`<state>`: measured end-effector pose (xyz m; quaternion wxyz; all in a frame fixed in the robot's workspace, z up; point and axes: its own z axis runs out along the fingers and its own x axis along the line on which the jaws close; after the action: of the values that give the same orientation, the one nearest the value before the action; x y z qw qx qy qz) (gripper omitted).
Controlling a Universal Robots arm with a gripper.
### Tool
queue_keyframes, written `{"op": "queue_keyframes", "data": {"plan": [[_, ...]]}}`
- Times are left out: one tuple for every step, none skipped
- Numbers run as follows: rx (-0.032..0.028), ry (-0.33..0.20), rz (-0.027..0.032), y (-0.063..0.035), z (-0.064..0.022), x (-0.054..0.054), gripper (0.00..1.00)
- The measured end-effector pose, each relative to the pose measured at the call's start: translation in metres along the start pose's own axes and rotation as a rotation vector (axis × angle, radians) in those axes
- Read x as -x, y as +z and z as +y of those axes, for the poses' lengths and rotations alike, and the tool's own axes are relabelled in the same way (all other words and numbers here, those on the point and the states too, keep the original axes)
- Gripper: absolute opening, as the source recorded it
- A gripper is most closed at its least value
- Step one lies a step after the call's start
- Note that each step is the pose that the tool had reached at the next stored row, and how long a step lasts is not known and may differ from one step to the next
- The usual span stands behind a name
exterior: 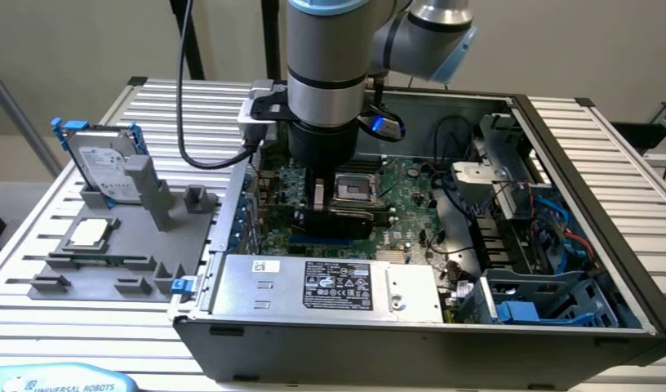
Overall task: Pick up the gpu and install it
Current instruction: 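Insert the gpu into the slot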
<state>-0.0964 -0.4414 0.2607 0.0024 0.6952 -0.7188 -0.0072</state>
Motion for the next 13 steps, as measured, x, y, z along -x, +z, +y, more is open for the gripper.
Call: {"op": "queue_keyframes", "data": {"plan": [[0.0001, 0.000, -0.0012, 0.0004, 0.0001, 0.0000, 0.27], [0.0001, 0.000, -0.0025, 0.0007, 0.0001, 0.0000, 0.27], [0.0001, 0.000, -0.0030, 0.0008, 0.0000, 0.0000, 0.27], [0.0002, 0.000, -0.0030, 0.0008, 0.0000, 0.0000, 0.27], [0.0002, 0.000, -0.0031, 0.0008, 0.0000, 0.0000, 0.27], [0.0001, 0.000, -0.0032, 0.0009, 0.0000, 0.0000, 0.27], [0.0001, 0.000, -0.0033, 0.0009, 0.0000, 0.0000, 0.27], [0.0001, 0.000, -0.0033, 0.0010, 0.0000, 0.0000, 0.27], [0.0001, 0.000, -0.0036, 0.0011, 0.0000, 0.0000, 0.27], [0.0001, 0.000, -0.0045, 0.0012, 0.0000, 0.0000, 0.27], [0.0002, 0.000, -0.0058, 0.0012, 0.0000, 0.0000, 0.27], [0.0002, -0.001, -0.0067, 0.0012, -0.0001, 0.0000, 0.27], [0.0003, -0.001, -0.0075, 0.0013, 0.0000, 0.0000, 0.27]]}}
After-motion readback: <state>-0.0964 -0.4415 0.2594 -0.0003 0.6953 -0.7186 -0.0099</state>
